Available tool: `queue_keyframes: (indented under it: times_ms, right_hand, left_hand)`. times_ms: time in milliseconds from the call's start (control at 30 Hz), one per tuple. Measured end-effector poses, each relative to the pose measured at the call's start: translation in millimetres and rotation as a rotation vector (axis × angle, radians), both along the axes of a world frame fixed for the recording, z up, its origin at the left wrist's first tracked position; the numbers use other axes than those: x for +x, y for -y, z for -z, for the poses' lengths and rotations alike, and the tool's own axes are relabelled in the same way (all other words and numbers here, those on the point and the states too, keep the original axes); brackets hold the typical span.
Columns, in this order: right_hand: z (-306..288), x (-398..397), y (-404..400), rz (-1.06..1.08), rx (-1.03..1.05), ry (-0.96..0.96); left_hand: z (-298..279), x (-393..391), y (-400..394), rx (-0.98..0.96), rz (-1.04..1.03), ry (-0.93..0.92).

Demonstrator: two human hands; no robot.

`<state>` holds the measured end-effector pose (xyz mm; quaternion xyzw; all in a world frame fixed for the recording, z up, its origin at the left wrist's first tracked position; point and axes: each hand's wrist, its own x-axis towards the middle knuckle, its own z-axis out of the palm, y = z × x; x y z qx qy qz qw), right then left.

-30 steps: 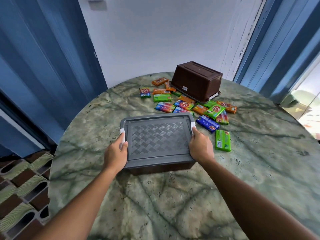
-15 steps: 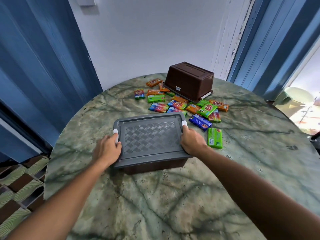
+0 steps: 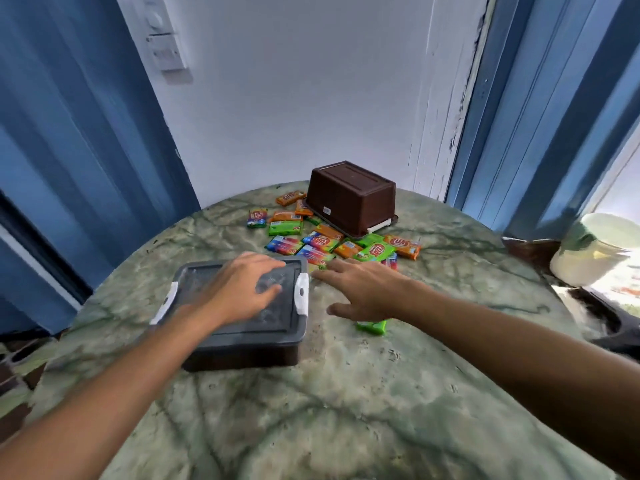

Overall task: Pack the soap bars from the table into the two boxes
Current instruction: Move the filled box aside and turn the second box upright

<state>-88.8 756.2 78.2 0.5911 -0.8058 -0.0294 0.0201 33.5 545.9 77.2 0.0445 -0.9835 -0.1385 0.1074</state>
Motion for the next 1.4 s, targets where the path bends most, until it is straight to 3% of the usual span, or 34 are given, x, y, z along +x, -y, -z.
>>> queue_keyframes:
  times_ms: [167, 367, 733, 1033, 1233, 1400]
  right_hand:
    - [-13, -36, -76, -0.120, -0.017, 0.004]
    - [-26, -89, -117, -0.189, -0.015, -0.024]
    - [7, -212, -112, -0.336, 0.084, -0.050]
    - [-2, -323, -110, -0.431, 0.046, -0.065]
    - [-3, -401, -121, -0.591, -0.004, -0.068]
    - [-6, -453, -137, -0.697, 0.047, -0.087]
  left_hand:
    - [2, -19, -82, -0.026, -0.080, 0.043]
    - [-13, -30, -128, -0.040, -0.177, 0.085]
    - [3, -129, -137, 0.071, -0.337, 0.036]
    - [1, -230, -171, -0.121, -0.306, 0.144]
    - [-4, -277, -225, -0.188, -0.440, 0.087]
    - [-11, -312, -271, -0.160, -0.511, 0.229]
